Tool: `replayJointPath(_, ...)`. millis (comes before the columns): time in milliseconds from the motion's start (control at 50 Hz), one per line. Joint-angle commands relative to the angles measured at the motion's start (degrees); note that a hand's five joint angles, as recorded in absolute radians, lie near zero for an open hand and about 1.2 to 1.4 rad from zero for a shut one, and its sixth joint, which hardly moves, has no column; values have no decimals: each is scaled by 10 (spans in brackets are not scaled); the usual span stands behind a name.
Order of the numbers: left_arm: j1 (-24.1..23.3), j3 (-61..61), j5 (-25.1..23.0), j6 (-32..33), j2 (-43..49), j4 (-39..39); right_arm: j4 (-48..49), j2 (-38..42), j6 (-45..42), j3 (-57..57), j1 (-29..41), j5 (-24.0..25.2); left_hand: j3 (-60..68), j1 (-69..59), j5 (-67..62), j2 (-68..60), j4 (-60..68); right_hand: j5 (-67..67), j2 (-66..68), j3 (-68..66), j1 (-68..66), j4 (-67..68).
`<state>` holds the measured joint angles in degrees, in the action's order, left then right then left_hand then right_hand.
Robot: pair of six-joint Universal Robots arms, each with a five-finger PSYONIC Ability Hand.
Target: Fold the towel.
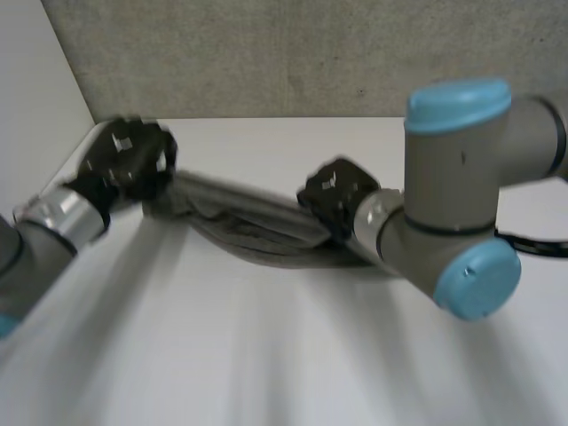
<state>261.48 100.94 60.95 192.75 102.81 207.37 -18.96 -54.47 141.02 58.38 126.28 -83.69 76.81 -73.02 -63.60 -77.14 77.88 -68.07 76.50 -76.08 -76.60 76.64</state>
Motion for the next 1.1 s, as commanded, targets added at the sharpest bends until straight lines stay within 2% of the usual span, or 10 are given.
replayJointPath(20,3,101,-7,160,4,1,87,-30,3,139,-24,22,32,-70,-64,-29,21,-3,19,-23,-18,18)
replayJointPath(40,3,102,-7,161,4,1,109,-38,4,163,-33,22,32,-70,-64,-29,21,65,-49,45,51,-51)
replayJointPath(140,19,111,-3,191,5,1,140,-49,5,198,-47,21,32,-70,-64,-29,21,145,-129,125,130,-131)
replayJointPath(180,35,113,-2,187,6,1,168,-52,6,227,-59,16,32,-70,-64,-29,21,332,-317,313,318,-318)
replayJointPath(260,41,112,-2,177,3,1,187,-55,12,250,-72,11,32,-70,-64,-29,21,448,-432,428,433,-433)
replayJointPath(300,42,111,-2,168,2,1,204,-61,44,268,-84,5,32,-70,-64,-29,21,573,-558,553,559,-559)
replayJointPath(440,47,107,0,140,-2,2,207,-90,127,294,-115,11,32,-70,-64,-29,21,676,-661,656,662,-662)
replayJointPath(640,67,109,0,135,-4,2,234,-110,145,350,-161,29,32,-70,-64,-29,21,645,-629,625,630,-630)
replayJointPath(860,68,116,0,116,-2,24,283,-79,142,349,-218,45,32,-70,-64,-29,21,557,-541,537,542,-543)
replayJointPath(1100,69,126,0,116,-1,44,306,-48,140,344,-243,103,32,-70,-64,-29,21,458,-442,438,443,-444)
